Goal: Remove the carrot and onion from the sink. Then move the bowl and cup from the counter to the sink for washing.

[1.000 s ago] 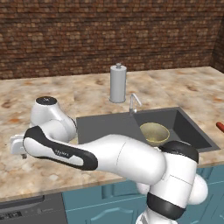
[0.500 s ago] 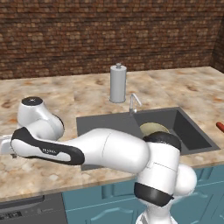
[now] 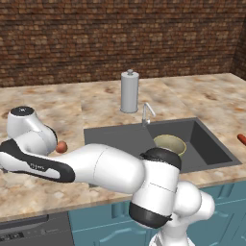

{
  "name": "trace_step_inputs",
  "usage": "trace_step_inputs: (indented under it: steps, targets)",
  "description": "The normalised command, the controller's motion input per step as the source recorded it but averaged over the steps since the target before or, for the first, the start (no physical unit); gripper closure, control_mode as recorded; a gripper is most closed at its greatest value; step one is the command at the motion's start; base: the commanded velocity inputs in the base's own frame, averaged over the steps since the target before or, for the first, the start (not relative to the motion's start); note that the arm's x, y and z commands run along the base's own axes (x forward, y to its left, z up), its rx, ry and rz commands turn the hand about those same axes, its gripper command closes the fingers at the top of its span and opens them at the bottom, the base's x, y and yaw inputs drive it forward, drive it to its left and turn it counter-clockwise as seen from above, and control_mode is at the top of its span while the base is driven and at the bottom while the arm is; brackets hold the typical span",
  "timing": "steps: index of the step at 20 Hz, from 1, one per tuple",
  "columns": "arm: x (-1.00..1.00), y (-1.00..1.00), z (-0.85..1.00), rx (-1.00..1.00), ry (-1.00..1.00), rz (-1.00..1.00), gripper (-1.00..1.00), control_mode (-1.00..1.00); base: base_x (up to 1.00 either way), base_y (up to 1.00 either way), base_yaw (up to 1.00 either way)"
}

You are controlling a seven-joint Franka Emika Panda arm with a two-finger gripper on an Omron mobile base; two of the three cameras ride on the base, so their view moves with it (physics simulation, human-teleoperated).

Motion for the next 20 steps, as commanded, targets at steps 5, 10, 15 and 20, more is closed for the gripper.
trace_step_inputs:
  steps: [5,10,15,20]
  targets:
    - [0.17,0.23,-0.17,0.00,0.00,0.01,-1.00,-1.00,0.00,0.00,0.00]
    - [0.16,0.18,-0.21,0.00,0.02,0.06,-1.00,-1.00,0.00,0.00,0.00]
    - [0.12,0.21,-0.21,0.00,0.00,0.06,-1.00,-1.00,0.00,0.00,0.00]
    - [0.16,0.25,-0.21,0.00,0.00,0.01,-1.00,-1.00,0.00,0.00,0.00]
